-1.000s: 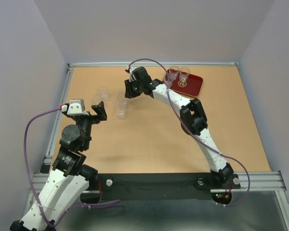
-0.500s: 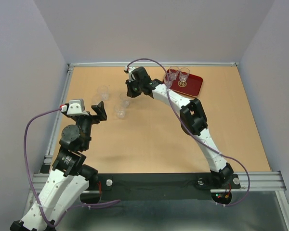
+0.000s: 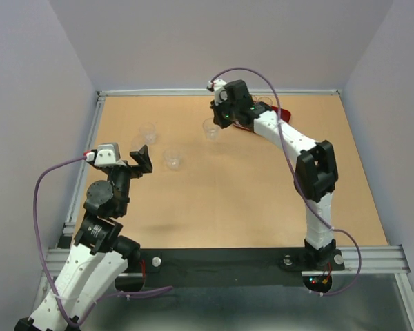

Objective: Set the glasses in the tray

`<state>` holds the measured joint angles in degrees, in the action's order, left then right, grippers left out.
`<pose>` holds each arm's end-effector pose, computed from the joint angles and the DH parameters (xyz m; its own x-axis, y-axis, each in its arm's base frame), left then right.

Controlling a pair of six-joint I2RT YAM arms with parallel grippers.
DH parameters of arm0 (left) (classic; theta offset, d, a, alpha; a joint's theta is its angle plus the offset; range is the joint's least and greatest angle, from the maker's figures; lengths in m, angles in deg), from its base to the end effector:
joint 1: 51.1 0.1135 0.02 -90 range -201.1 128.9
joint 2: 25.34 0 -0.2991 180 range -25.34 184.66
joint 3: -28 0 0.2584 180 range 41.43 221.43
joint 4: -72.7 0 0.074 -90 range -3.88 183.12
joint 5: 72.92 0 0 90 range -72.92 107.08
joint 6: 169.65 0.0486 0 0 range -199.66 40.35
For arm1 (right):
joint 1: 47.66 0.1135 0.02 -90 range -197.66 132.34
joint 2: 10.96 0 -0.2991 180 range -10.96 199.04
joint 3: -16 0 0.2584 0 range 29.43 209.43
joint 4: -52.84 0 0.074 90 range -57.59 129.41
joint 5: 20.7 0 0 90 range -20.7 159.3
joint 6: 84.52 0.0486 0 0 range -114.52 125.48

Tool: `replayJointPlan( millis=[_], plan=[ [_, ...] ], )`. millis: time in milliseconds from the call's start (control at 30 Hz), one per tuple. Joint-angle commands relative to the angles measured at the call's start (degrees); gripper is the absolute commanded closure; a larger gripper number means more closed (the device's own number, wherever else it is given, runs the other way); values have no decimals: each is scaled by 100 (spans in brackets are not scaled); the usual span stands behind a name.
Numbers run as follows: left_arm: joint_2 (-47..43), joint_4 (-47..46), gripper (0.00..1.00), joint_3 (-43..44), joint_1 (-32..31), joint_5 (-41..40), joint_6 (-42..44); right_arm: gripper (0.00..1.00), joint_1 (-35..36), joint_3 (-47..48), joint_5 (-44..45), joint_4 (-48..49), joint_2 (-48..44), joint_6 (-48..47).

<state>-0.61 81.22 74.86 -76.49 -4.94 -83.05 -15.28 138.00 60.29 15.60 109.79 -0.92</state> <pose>0.1012 -0.0279 0.3640 0.2082 -0.1597 -0.9650 0.0808 0.9860 -0.1457 0.4435 0.2902 0.3045 -0.4223 -0.3982 -0.8143 -0.6873 0.7264 0.0013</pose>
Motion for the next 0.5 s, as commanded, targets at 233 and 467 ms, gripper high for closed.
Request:
replayJointPlan(
  millis=[233, 467],
  plan=[
    [-21, -265, 2, -3, 34, 84, 24, 100, -1698, -1935, -233, 403, -1764, -363],
    [49, -265, 2, -12, 34, 93, 32, 99, -2604, -2174, 163, 930, -1731, 217]
  ],
)
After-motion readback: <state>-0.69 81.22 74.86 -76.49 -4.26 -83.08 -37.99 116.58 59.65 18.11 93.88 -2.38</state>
